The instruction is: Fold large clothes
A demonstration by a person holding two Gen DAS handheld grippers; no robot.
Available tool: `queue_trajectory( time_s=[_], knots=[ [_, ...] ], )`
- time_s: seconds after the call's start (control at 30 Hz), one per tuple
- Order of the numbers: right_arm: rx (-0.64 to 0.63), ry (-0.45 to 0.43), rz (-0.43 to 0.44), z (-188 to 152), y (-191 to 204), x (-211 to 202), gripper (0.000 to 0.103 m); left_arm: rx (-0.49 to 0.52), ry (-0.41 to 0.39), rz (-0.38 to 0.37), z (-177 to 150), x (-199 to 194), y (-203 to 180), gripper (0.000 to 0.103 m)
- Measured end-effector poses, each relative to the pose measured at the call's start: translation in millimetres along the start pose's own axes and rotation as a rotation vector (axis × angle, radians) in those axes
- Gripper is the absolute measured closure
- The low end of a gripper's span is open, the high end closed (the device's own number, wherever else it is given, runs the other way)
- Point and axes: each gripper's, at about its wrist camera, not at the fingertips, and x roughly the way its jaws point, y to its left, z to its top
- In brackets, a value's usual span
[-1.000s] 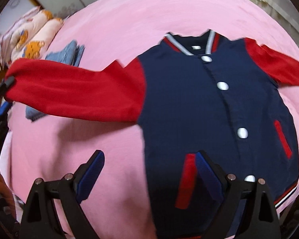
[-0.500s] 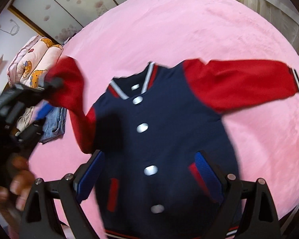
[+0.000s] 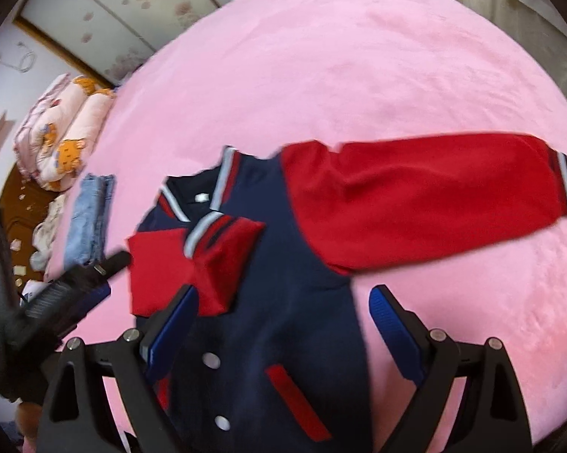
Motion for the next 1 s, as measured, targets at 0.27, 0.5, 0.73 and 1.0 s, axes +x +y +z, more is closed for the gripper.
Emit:
queue_trajectory(
  time_s=[0.27, 0.5, 0.73, 1.0],
  knots=[
    [-0.243, 0.022, -0.006, 19, 85, 47, 0.032, -0.018, 0.122, 0.099, 5, 34, 57, 0.025],
    [-0.413, 0.171, -0.421, 9, 128, 119, 0.032, -0.084, 0.199, 0.128, 8, 68, 62, 0.025],
    [-0.499, 0.098, -0.453, 13, 127, 122, 0.075, -0.160, 0.230, 0.101, 9, 86, 72, 0.025],
    [-0.414, -0.022, -0.130, 27, 64, 59, 0.071, -0.145, 0.221, 0.094, 3, 92, 73, 0.025]
  ],
)
